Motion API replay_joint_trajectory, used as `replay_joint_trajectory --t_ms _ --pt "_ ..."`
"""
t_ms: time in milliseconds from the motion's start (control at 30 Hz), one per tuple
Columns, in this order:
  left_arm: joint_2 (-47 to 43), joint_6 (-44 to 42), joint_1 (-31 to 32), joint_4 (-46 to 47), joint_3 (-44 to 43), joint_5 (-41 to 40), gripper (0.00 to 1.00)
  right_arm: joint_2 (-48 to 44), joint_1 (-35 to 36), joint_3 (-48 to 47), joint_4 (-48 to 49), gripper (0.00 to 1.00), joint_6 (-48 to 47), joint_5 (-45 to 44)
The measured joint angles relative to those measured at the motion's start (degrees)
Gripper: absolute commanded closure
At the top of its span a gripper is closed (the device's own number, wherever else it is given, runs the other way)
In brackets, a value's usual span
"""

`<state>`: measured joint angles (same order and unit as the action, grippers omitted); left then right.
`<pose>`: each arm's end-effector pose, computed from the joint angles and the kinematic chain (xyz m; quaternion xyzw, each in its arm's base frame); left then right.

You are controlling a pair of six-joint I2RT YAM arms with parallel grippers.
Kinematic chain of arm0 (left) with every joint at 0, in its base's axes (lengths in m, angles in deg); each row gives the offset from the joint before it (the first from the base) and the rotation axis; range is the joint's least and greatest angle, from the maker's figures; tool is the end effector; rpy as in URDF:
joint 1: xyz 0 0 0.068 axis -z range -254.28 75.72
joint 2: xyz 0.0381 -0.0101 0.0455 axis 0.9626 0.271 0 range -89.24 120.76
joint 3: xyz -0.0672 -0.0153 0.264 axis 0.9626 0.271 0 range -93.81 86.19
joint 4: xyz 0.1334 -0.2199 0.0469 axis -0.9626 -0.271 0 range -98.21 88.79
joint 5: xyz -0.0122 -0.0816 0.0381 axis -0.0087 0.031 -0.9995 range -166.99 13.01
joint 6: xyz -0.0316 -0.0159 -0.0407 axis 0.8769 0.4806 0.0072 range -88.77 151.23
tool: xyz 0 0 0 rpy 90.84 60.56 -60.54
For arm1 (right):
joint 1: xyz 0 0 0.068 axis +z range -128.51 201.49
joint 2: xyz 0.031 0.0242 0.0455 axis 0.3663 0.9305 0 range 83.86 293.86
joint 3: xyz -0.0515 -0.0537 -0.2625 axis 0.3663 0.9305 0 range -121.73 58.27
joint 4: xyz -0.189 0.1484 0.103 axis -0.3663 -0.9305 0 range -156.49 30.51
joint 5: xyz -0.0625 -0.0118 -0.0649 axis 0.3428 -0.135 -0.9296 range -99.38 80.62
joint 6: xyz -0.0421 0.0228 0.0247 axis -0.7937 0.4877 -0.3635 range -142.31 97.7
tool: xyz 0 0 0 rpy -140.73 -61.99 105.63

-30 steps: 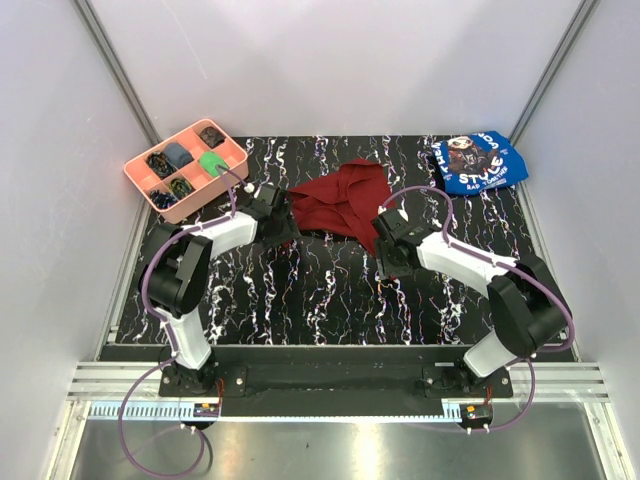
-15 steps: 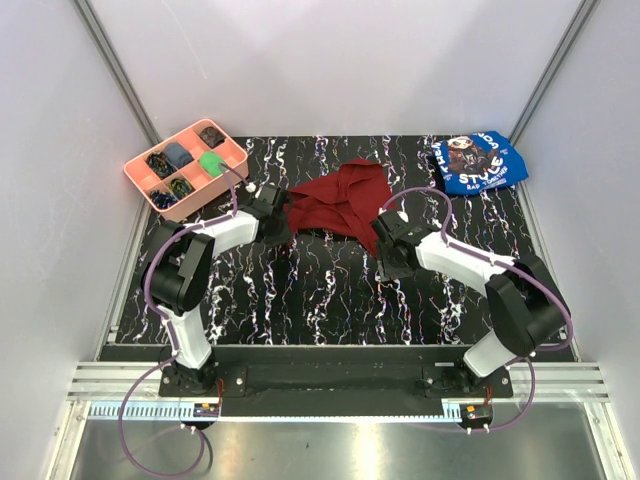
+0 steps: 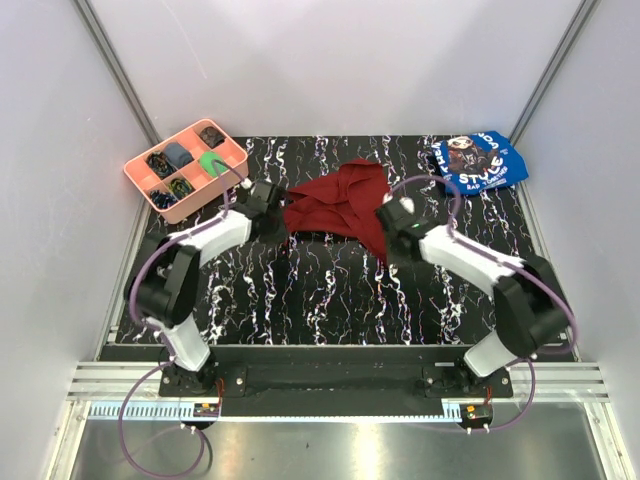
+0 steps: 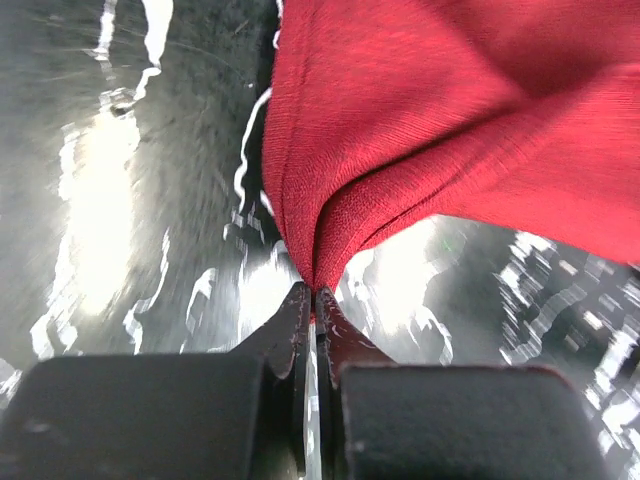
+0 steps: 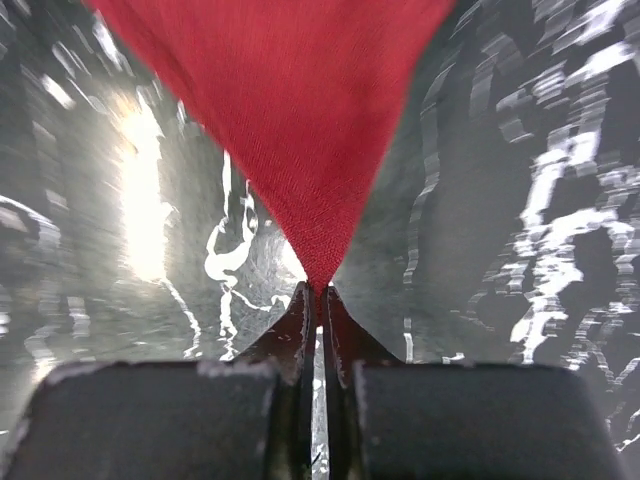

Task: Fold the napkin into a case and place the utensils inside
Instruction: Pick up the crumpled napkin from the center of the board, then flatten out the crumpled napkin at the center of the board.

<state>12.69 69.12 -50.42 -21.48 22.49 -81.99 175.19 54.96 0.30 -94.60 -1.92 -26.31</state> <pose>0.3319 -0.1433 0.1740 -0.1292 0.9529 -0.1031 0.2543 0.2588 0.1587 0.1924 -0.0834 0.9685 -0.0452 0.2302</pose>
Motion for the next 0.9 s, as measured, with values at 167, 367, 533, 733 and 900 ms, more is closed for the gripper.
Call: replay_joint_trajectory --t_ms 167,367,533,733,900 --pt "-14.7 -0.9 -1.3 -4.5 0.1 0.0 1.0 -12.5 -8.2 -4.6 -1.8 1.0 -0.6 2.7" --pt "-38.8 -3.1 -3.4 -6.3 -2.4 0.5 1.0 -27.4 -12.8 -17.1 -4.6 1.0 -0.9 6.9" --pt "-55.2 -5.7 -3.4 -6.6 -9.1 5.0 1.0 -41.3 -12.6 -25.1 -8.1 1.0 1.2 11.5" --pt "-71.9 -6.2 -3.4 -6.0 -15.8 12.5 1.0 -57.3 -12.6 -30.6 -11.3 1.0 5.5 16.4" --pt "-76.9 -3.8 -3.3 -3.7 -16.2 16.2 1.0 -63.4 -12.6 -28.6 -11.2 1.0 9.2 19.1"
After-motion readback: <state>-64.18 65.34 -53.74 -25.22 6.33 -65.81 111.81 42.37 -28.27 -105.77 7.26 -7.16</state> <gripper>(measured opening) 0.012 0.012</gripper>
